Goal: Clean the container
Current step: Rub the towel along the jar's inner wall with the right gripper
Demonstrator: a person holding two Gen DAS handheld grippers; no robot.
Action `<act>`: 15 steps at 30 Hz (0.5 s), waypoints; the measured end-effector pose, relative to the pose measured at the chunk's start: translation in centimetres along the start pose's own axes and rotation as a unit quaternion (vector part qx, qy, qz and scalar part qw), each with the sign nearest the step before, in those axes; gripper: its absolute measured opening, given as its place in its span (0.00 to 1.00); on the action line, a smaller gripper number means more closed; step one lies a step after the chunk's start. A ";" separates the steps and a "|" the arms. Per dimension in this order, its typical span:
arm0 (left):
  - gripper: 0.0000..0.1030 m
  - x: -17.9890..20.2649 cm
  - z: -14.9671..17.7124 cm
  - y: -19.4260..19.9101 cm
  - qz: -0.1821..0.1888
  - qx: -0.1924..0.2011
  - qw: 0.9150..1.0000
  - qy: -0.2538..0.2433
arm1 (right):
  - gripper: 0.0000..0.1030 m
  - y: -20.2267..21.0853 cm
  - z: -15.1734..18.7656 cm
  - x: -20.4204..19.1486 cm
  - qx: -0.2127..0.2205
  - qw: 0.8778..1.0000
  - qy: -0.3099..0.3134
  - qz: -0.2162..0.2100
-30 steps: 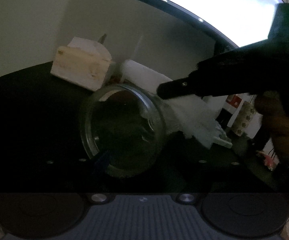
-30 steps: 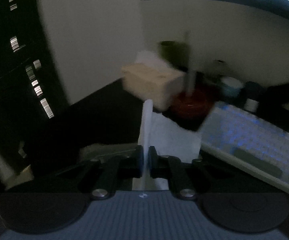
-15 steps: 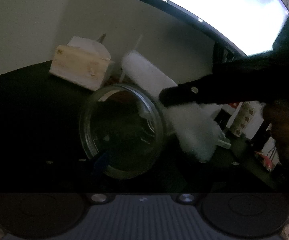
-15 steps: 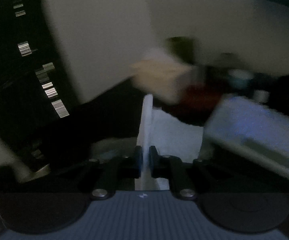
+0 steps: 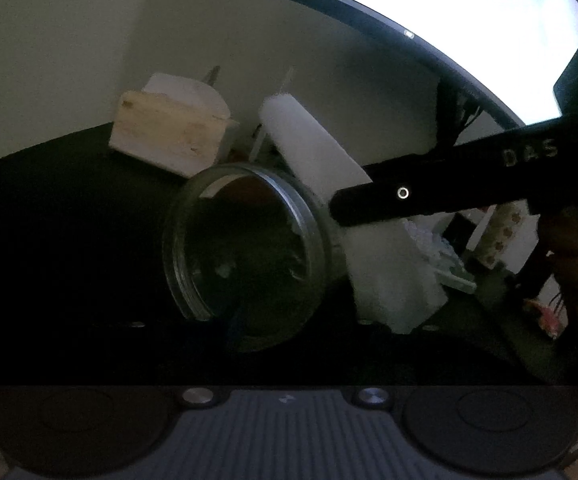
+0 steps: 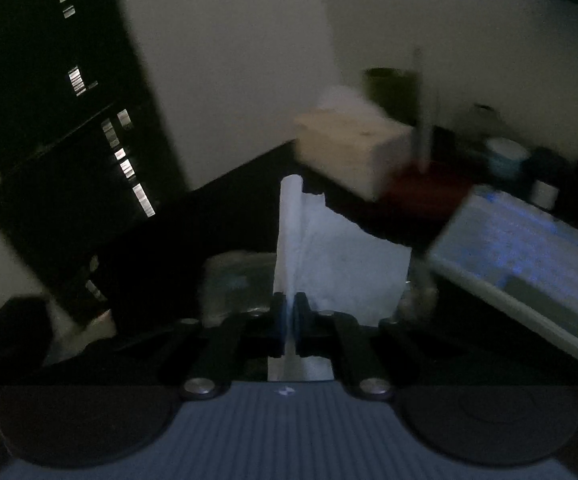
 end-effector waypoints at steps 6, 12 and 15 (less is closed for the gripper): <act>0.16 -1.0 -0.5 0.4 0.079 -0.023 0.995 0.062 | 0.07 -0.5 -0.6 2.4 0.006 0.998 -0.043 0.037; 0.10 -2.4 -1.4 1.2 0.198 -0.053 0.967 0.153 | 0.07 -0.1 -0.3 2.6 0.007 0.998 -0.057 0.021; 0.13 -2.5 -1.8 1.5 0.174 -0.056 0.974 0.136 | 0.08 -0.3 -0.5 2.2 0.004 0.999 -0.045 0.003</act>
Point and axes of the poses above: each gripper's, at about its wrist camera, not at the fingertips, and y roughly against the way its jaws point, x to its right, z to its underside, the point moved 7 cm from there along -y, roughly the way its jaws point, and after that the axes turned 5 degrees about y, right-handed, at the moved point
